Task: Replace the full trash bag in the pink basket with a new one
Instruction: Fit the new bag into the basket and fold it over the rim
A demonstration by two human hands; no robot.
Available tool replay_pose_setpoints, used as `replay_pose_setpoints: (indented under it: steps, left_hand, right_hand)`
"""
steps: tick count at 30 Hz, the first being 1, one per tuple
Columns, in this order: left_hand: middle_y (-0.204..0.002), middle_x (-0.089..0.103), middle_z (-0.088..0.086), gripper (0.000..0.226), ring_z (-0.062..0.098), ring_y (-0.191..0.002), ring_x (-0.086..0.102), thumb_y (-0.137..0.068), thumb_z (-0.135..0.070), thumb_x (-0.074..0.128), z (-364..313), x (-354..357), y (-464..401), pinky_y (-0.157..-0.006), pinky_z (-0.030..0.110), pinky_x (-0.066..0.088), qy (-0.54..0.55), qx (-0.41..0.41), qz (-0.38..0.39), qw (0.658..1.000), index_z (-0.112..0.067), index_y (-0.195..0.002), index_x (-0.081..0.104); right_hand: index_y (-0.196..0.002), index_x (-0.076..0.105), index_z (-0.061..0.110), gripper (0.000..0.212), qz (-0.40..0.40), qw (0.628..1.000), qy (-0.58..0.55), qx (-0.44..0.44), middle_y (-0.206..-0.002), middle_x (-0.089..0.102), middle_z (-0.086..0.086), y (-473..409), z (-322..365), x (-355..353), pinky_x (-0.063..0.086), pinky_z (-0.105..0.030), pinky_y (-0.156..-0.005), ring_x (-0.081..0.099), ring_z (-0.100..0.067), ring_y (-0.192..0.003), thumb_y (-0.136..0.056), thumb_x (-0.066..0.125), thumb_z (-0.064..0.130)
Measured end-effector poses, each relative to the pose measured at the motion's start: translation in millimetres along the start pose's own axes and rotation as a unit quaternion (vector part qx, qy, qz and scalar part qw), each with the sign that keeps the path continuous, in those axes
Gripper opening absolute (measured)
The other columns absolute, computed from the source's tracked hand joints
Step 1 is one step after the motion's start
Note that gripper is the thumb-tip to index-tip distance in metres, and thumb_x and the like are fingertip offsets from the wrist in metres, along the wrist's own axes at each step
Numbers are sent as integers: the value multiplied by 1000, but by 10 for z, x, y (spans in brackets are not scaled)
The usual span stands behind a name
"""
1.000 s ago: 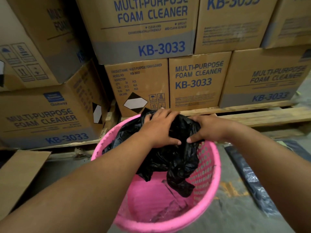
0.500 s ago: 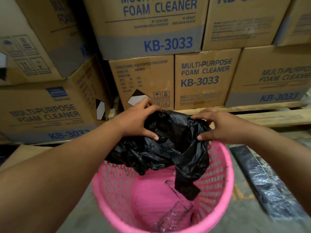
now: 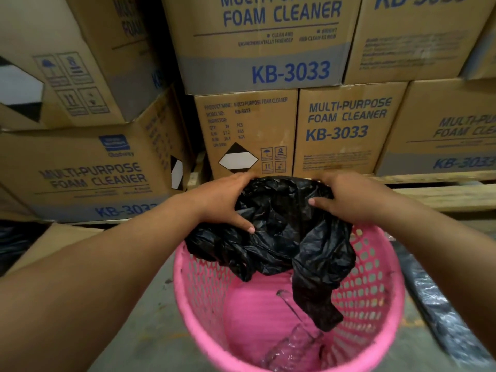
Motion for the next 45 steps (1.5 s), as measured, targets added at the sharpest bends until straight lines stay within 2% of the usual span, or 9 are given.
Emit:
replay_pose_setpoints:
  steps: [3,9,13,19,26,29,35,39,45]
  left_hand:
    - [-151,33,-4,117,14,-137,38,-61,-56,87,18,7,19,-108,25,34,4,5,-13,1000,-31,-151,18]
    - [-144,44,-4,105,13,-132,43,-63,-57,86,158,-26,183,-107,29,39,18,-2,-24,1000,-29,-147,29]
    - [-146,43,-5,108,13,-133,43,-61,-65,82,209,-4,287,-108,39,43,12,-4,-19,1000,-42,-147,20]
    - [-161,25,-5,101,13,-145,28,-72,-69,72,208,-19,546,-117,26,26,2,-4,-18,1000,-27,-153,29]
    - [-151,35,-16,59,8,-126,48,-71,-82,56,231,-61,941,-97,32,47,-4,-24,-52,998,-34,-106,57]
    - [-134,49,-13,62,10,-112,55,-74,-85,44,220,-86,1003,-88,36,50,3,-20,-101,995,-29,-96,58]
    - [-88,59,-10,60,12,-81,56,-85,-78,36,198,-180,917,-69,36,49,1,-50,-149,988,-23,-89,61]
    - [-105,60,-12,58,13,-92,57,-78,-81,45,219,-194,884,-73,33,50,-69,-53,-118,989,-32,-106,59]
    - [-141,45,-7,58,16,-120,54,-74,-81,51,230,-72,947,-92,39,51,-26,6,-57,998,-27,-93,61]
  right_hand:
    - [-144,38,27,58,-21,998,-12,-53,-140,50,-6,-209,252,24,40,-46,-105,45,-30,-129,-92,52,48]
    - [-149,30,26,72,103,994,9,-43,-143,49,-7,-413,367,230,41,-38,-103,48,-29,-128,-88,57,54]
    - [-150,23,34,81,27,995,29,-95,-148,41,-2,-497,593,168,37,-47,-108,40,-26,-135,-82,57,61]
    - [-152,-1,39,101,70,987,102,-107,-152,33,-1,-471,556,380,37,-46,-108,35,-25,-137,-78,63,63]
    - [-151,-13,40,111,104,984,122,-79,-154,28,-5,-460,606,374,31,-52,-109,28,-29,-140,-76,67,57]
    - [-151,-3,46,90,108,989,55,-83,-160,20,-2,-448,702,300,20,-57,-111,19,-28,-145,-80,53,51]
    - [-146,34,44,65,89,988,-54,-112,-153,40,2,-430,723,269,29,-45,-114,34,-21,-140,-82,26,47]
    - [-150,21,44,66,103,991,-19,-79,-156,34,-5,-432,499,305,28,-42,-115,33,-27,-141,-85,31,48]
    - [-147,-17,46,98,130,988,81,-20,-159,17,-4,-286,141,393,34,-51,-110,24,-33,-143,-82,57,43]
Point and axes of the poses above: each hand's wrist, its own y-axis away from the middle knuckle, its own x-axis out of the palm, z = x × y, the point moved 5 cm from there along -y, towards the middle knuckle
